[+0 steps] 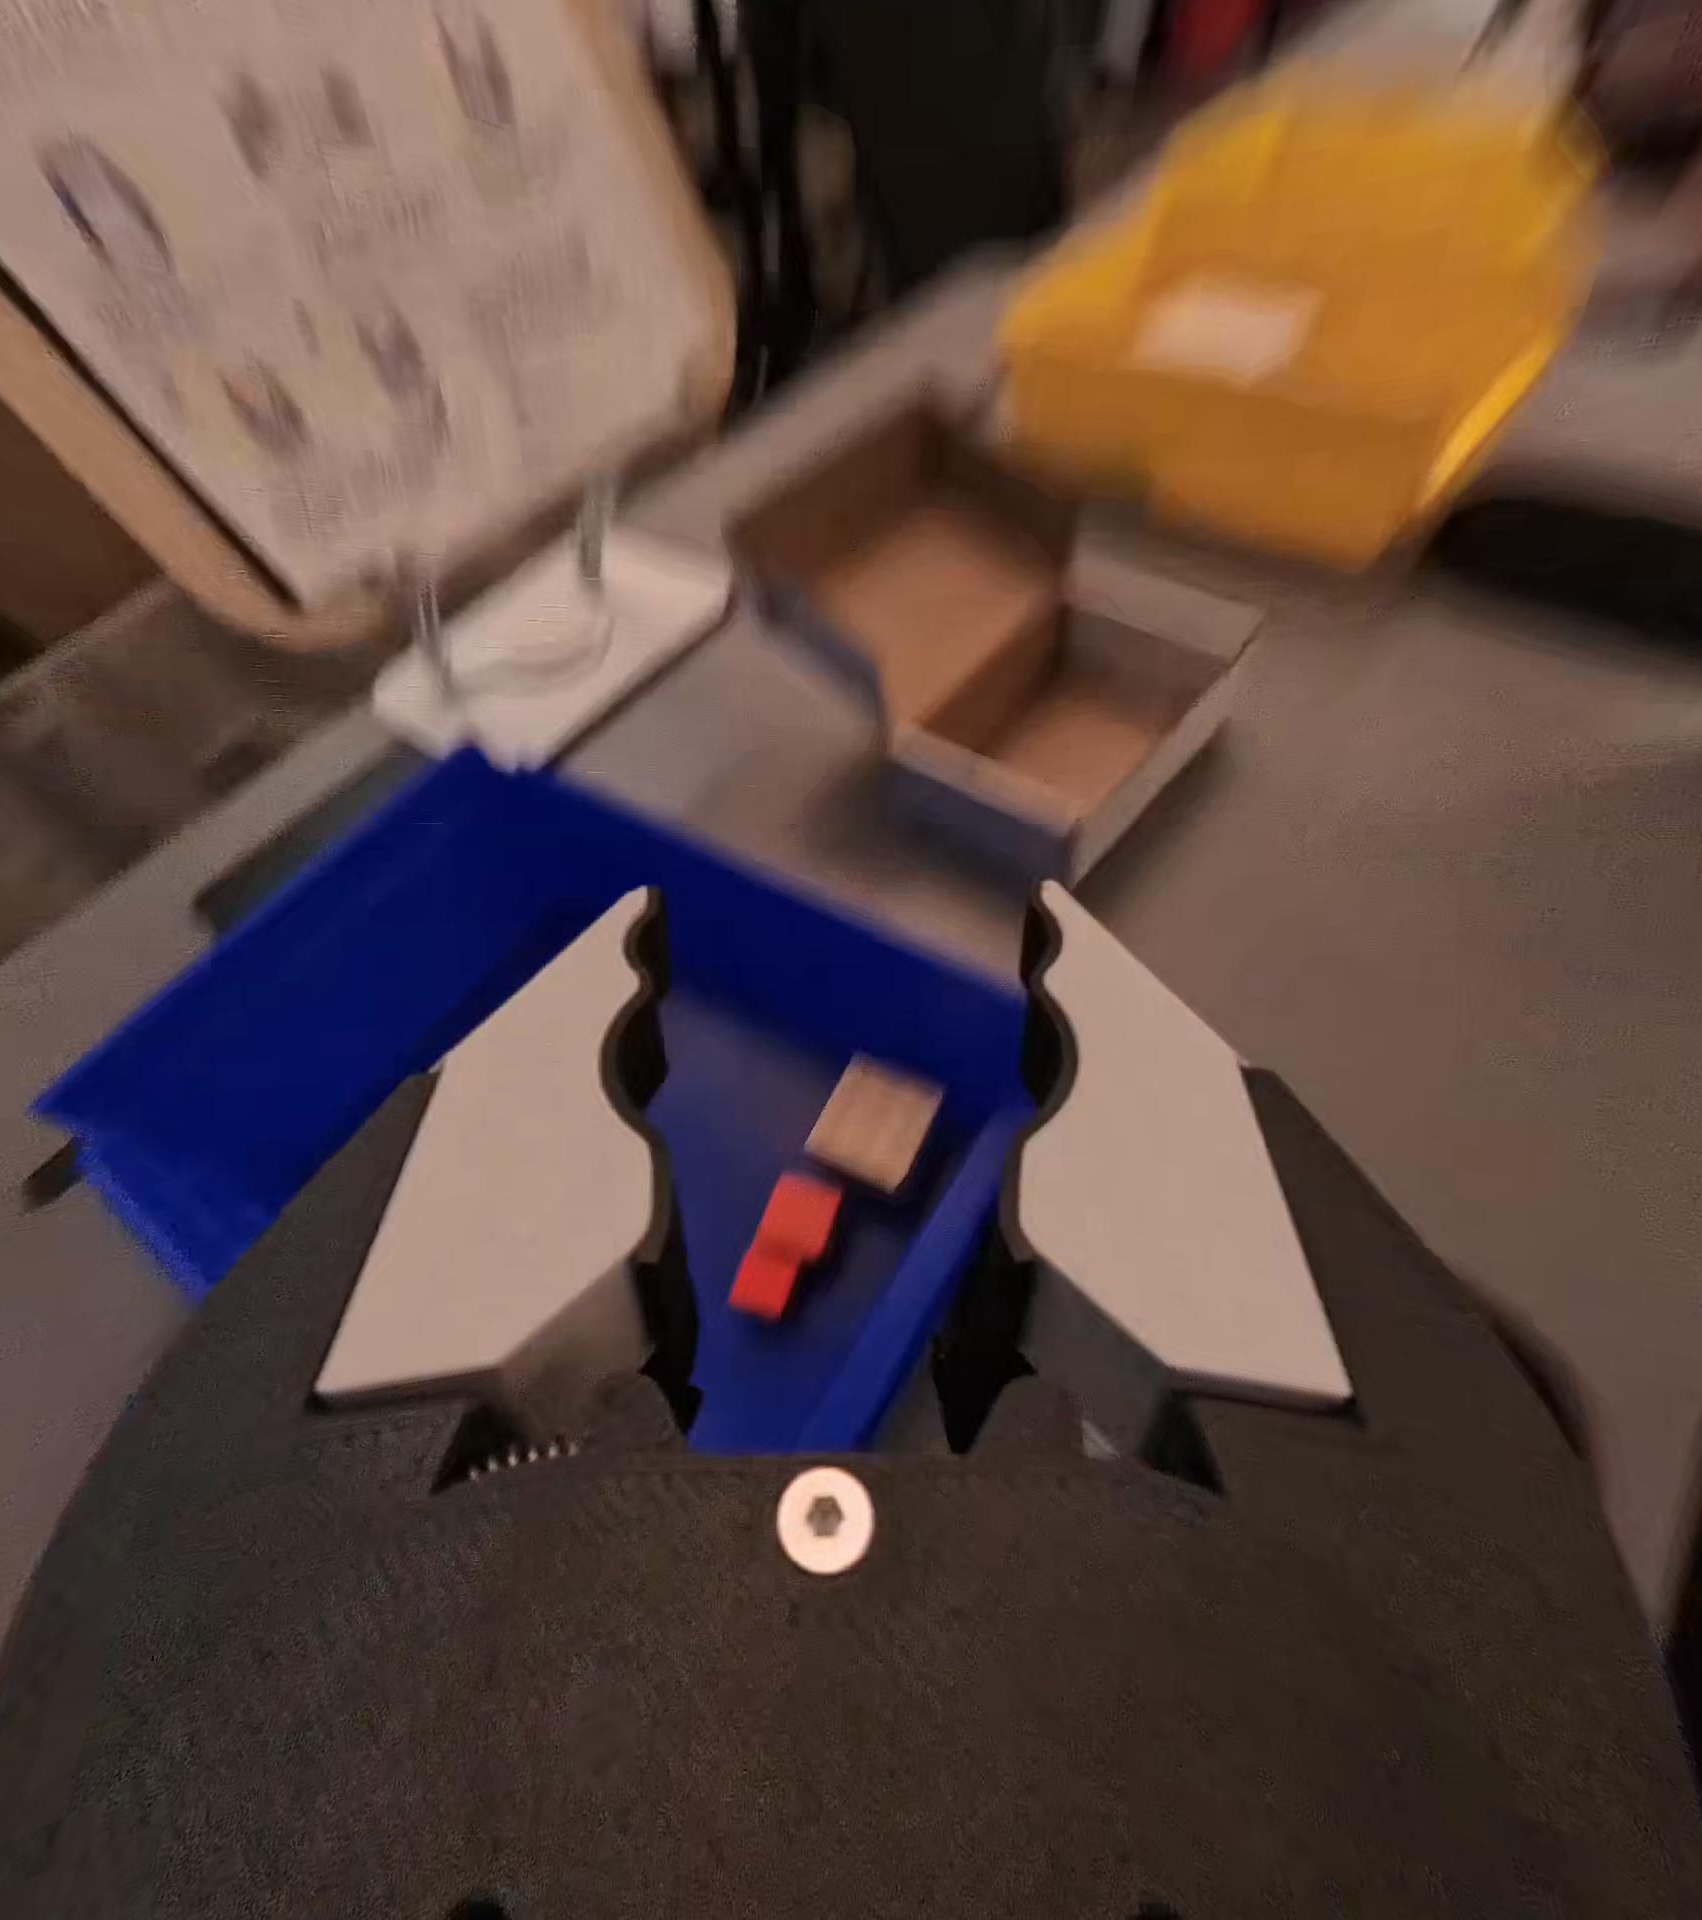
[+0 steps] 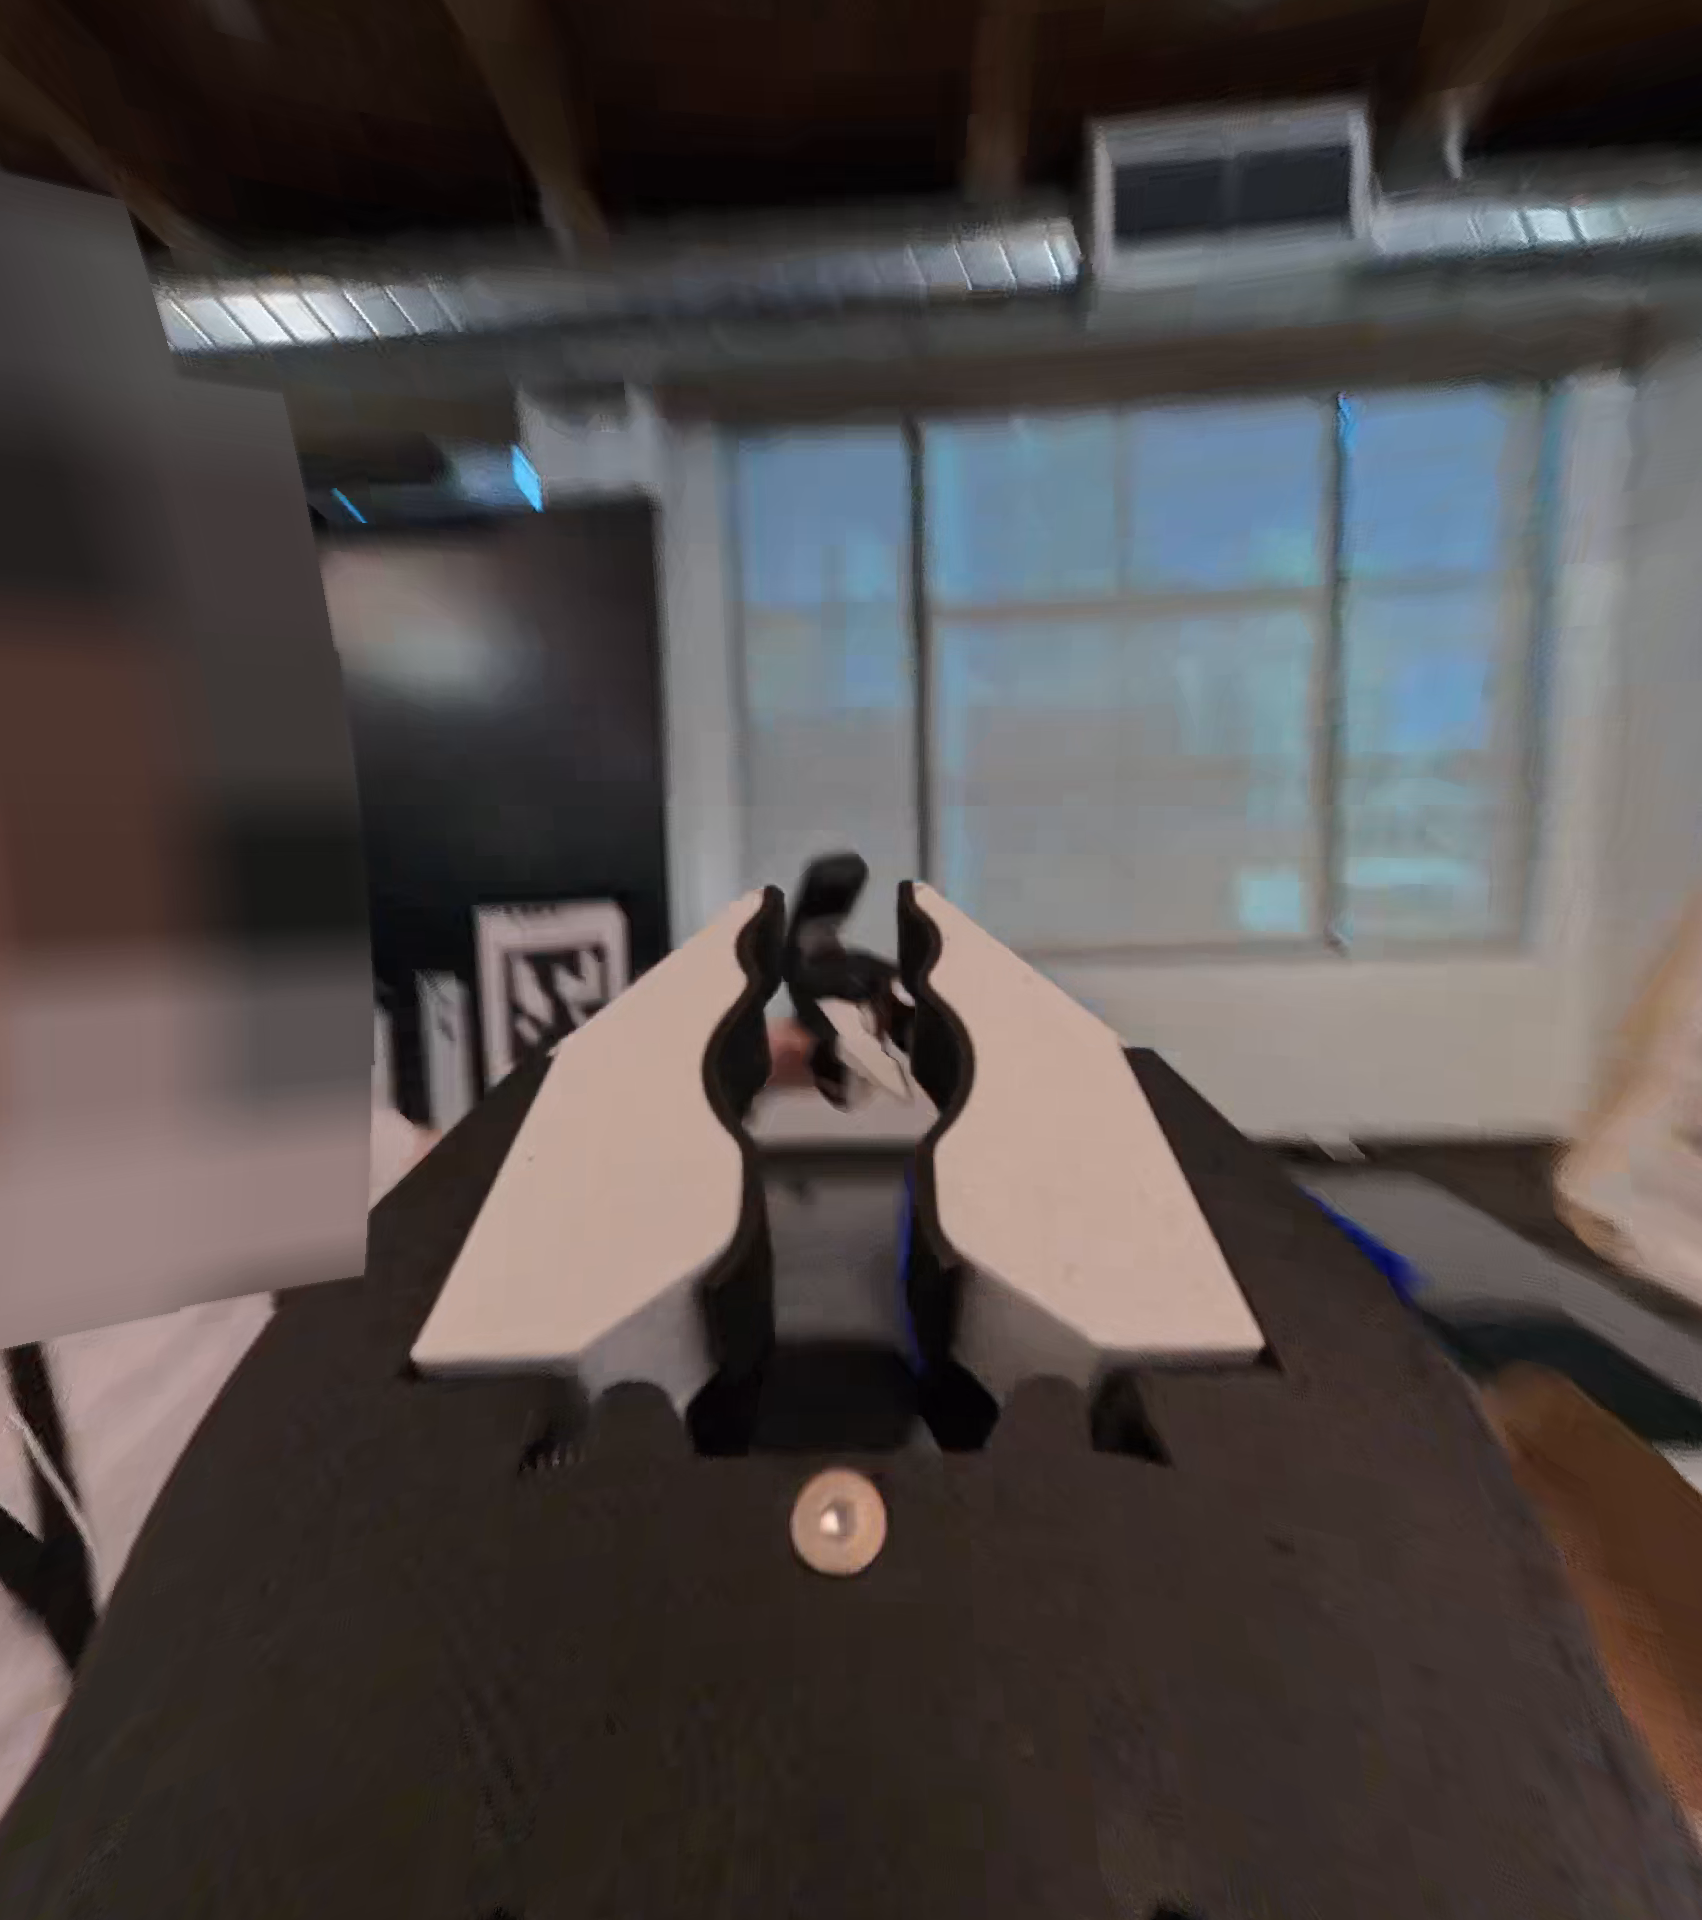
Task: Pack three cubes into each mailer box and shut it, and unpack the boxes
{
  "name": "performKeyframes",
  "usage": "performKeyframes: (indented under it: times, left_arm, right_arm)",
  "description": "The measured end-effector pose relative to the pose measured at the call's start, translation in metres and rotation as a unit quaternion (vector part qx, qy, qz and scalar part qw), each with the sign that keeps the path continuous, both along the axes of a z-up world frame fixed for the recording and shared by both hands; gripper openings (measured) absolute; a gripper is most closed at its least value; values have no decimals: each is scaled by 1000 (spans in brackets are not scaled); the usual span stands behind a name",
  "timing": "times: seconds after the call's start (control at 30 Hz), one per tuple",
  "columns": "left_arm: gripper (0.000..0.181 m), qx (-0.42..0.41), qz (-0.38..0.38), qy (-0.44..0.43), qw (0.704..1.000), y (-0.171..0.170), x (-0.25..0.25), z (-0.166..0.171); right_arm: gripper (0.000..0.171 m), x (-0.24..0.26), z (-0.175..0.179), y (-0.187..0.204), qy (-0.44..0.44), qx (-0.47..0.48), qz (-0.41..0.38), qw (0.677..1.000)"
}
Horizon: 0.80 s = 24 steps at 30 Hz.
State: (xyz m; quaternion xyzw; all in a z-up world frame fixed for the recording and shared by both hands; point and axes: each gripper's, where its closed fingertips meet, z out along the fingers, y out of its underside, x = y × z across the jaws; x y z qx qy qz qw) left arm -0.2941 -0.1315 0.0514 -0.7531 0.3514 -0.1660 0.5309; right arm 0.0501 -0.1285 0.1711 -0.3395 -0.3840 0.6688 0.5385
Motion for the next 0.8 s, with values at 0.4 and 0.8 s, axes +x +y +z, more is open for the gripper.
performKeyframes:
  times: [0.4, 0.8]
  left_arm:
    - [64, -265, -74, 295, 915, 37, -4, -174]
    - [43, -219, 2, 347, 912, 74, -25, -132]
  right_arm:
    - [25, 16, -22, 92, -72, 8, -83, 994]
    - [25, 34, -39, 107, -177, 77, -165, 967]
